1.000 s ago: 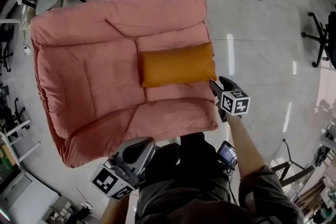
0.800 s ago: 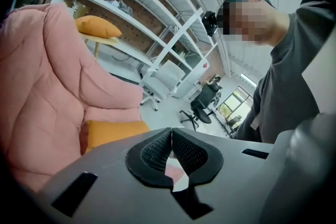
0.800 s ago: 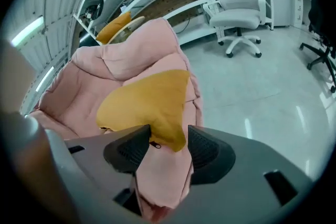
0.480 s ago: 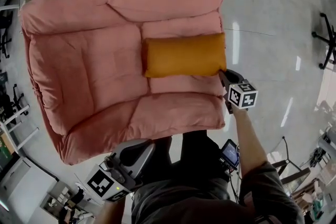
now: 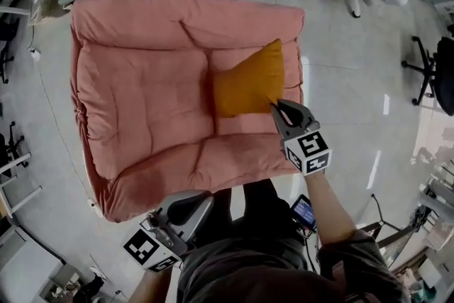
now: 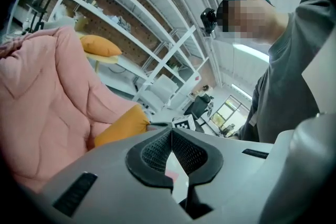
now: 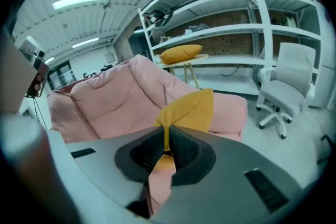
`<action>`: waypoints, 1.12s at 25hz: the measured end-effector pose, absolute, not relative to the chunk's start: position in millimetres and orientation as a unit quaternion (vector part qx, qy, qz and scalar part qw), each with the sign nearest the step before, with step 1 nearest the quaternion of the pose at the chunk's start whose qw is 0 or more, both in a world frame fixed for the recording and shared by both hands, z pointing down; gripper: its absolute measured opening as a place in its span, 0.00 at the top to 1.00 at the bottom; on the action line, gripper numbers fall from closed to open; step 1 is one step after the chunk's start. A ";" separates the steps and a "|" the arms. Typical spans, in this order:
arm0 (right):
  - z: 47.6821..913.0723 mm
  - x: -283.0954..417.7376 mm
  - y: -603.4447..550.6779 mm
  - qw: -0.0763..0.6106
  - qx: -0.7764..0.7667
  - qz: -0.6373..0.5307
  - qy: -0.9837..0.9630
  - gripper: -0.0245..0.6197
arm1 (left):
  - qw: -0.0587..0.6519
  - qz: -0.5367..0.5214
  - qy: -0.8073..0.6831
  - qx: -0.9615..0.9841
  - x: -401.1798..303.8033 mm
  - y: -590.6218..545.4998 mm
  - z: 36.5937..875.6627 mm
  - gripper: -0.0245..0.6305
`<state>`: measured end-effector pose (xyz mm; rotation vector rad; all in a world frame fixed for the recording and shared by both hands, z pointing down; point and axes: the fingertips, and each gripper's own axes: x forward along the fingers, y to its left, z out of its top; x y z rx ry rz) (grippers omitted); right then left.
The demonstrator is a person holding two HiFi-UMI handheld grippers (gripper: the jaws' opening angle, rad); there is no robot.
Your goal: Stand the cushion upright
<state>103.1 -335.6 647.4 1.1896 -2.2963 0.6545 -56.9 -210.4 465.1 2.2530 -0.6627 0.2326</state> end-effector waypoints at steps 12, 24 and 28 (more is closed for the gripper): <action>632.2 -188.8 -342.2 0.247 0.297 0.204 -0.900 0.91 | 0.373 0.054 -0.315 0.871 -218.6 -182.5 449.0 0.94; 578.5 -237.4 -307.6 0.218 0.228 0.271 -0.909 0.81 | 0.358 0.004 -0.297 0.885 -251.7 -193.1 437.4 0.94; 530.0 -175.0 -298.2 0.187 0.273 0.296 -0.896 0.87 | 0.334 -0.009 -0.278 0.900 -233.8 -207.1 416.0 0.94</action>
